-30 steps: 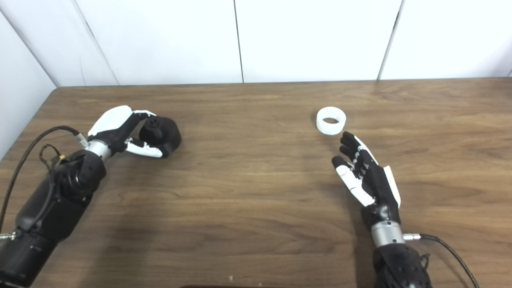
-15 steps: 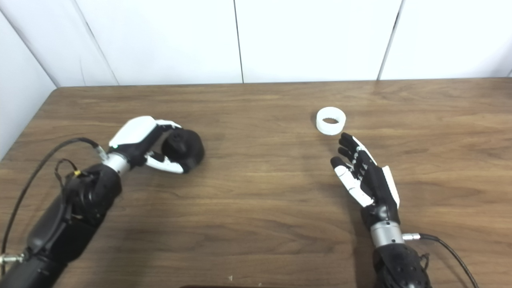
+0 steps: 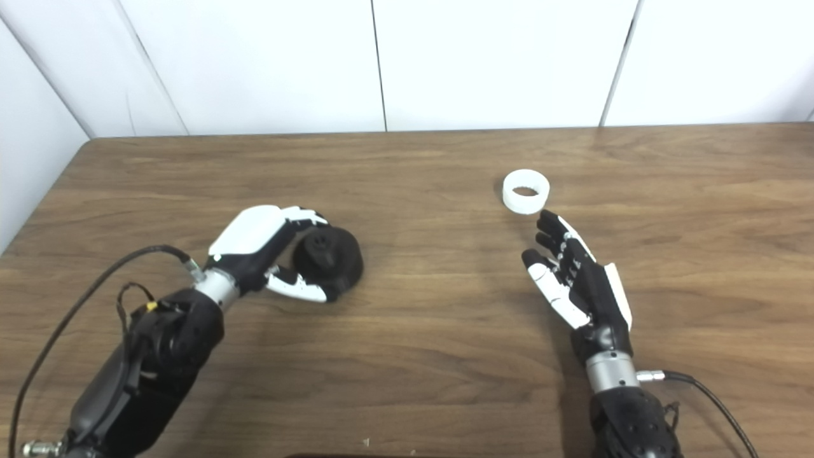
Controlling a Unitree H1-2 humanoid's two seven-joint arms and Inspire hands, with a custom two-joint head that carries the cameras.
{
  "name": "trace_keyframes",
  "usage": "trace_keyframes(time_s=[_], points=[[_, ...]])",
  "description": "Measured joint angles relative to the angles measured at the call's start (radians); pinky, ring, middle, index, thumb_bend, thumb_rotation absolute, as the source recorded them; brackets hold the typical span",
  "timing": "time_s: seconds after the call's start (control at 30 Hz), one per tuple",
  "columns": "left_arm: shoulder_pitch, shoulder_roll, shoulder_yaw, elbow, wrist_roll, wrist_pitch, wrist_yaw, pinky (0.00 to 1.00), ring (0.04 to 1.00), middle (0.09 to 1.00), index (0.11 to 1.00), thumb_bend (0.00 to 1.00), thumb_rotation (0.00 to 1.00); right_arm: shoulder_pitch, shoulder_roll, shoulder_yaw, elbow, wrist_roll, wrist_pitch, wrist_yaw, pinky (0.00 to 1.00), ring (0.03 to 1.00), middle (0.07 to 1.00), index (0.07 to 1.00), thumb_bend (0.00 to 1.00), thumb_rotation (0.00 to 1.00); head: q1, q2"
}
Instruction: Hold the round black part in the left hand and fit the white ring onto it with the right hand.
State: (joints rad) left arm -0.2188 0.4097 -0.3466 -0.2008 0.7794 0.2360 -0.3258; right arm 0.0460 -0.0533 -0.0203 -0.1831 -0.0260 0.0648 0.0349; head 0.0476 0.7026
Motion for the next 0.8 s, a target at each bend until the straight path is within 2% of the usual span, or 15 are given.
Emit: trace_keyframes(time_s=[0.17, 0.4, 0.5, 0.8], points=[[0.034, -0.017, -0.005, -0.042, 0.015, -0.005, -0.008, 0.88, 0.934, 0.879, 0.732, 0.86, 0.37, 0.001, 0.004, 0.012, -0.015, -0.001, 0.012, -0.007, 0.79, 0.896, 0.895, 0.884, 0.52, 0.5, -0.021, 0.008], [0.062, -0.032, -0.024, -0.076, 0.037, -0.027, -0.008, 0.91, 0.932, 0.872, 0.722, 0.87, 0.36, 0.002, 0.008, 0.02, -0.021, 0.01, 0.022, -0.009, 0.83, 0.919, 0.908, 0.894, 0.55, 0.52, -0.032, 0.018], [0.075, -0.047, -0.034, -0.089, 0.049, -0.048, -0.005, 0.92, 0.938, 0.877, 0.729, 0.87, 0.39, 0.003, 0.009, 0.021, -0.026, 0.013, 0.036, -0.013, 0.83, 0.918, 0.906, 0.894, 0.55, 0.53, -0.034, 0.023], [0.108, -0.074, -0.047, -0.115, 0.079, -0.076, -0.003, 0.93, 0.939, 0.879, 0.73, 0.87, 0.38, 0.004, 0.01, 0.027, -0.034, 0.013, 0.04, -0.03, 0.82, 0.912, 0.905, 0.892, 0.54, 0.53, -0.04, 0.032]])
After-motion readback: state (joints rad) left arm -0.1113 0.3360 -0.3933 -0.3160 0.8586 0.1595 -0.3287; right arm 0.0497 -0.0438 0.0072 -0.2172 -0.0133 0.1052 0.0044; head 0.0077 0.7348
